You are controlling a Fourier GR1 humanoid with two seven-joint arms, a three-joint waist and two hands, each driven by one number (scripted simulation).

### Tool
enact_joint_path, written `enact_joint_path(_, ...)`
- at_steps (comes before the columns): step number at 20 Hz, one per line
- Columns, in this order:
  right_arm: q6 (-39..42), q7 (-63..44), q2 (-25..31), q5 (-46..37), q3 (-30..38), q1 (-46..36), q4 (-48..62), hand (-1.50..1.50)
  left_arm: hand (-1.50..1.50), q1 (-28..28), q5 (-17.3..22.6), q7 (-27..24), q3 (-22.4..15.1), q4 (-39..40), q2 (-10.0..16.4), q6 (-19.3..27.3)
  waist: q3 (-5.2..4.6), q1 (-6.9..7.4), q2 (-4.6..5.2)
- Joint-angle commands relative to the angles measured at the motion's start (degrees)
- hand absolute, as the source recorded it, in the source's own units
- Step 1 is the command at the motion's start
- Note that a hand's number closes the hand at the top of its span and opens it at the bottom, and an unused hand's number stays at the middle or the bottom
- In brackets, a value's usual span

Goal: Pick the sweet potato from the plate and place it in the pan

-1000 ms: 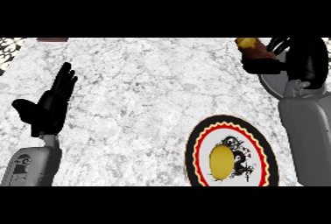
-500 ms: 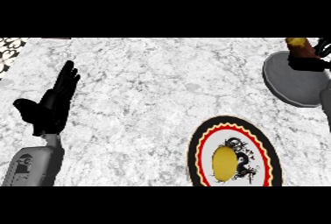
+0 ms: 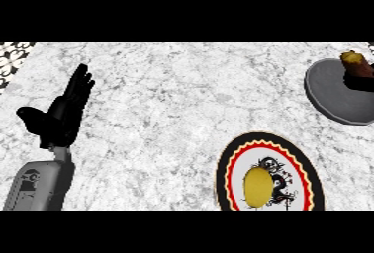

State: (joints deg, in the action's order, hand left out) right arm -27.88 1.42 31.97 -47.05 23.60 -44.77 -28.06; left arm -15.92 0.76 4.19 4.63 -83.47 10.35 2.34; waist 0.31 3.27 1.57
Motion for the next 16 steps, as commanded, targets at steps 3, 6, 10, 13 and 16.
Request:
enact_joint_path(3, 7.9, 3.9, 0.7, 6.8, 5.8, -1.8, 10.2, -1.50, 0.00, 0.2, 0.1, -0.1, -0.8, -0.5, -0.6, -0.4, 0.13, 0.95, 0.30)
enact_joint_path(6, 14.7, 6.9, 0.7, 9.7, 7.8, -2.4, 13.0, -1.50, 0.00, -0.8, -0.2, 1.0, -0.5, -1.2, -0.3, 0.1, 0.16, 0.95, 0.23)
enact_joint_path(10, 14.8, 12.8, 1.7, 10.4, 8.8, -0.9, 15.5, -1.50, 0.00, 1.1, -0.6, 0.3, -0.9, -1.0, -0.5, 0.0, 0.08, 0.63, 0.07)
enact_joint_path(13, 13.2, 17.9, 2.3, 12.5, 10.9, -1.3, 14.3, -1.50, 0.00, 1.3, -0.9, -1.4, -0.7, 0.5, -0.6, 0.0, 0.06, 0.15, 0.06)
enact_joint_path(16, 12.6, 23.3, 2.2, 17.6, 15.6, -0.5, 12.5, -1.50, 0.00, -1.1, -0.5, 2.0, 0.5, -0.2, -0.3, 1.4, 0.03, -1.16, -0.53)
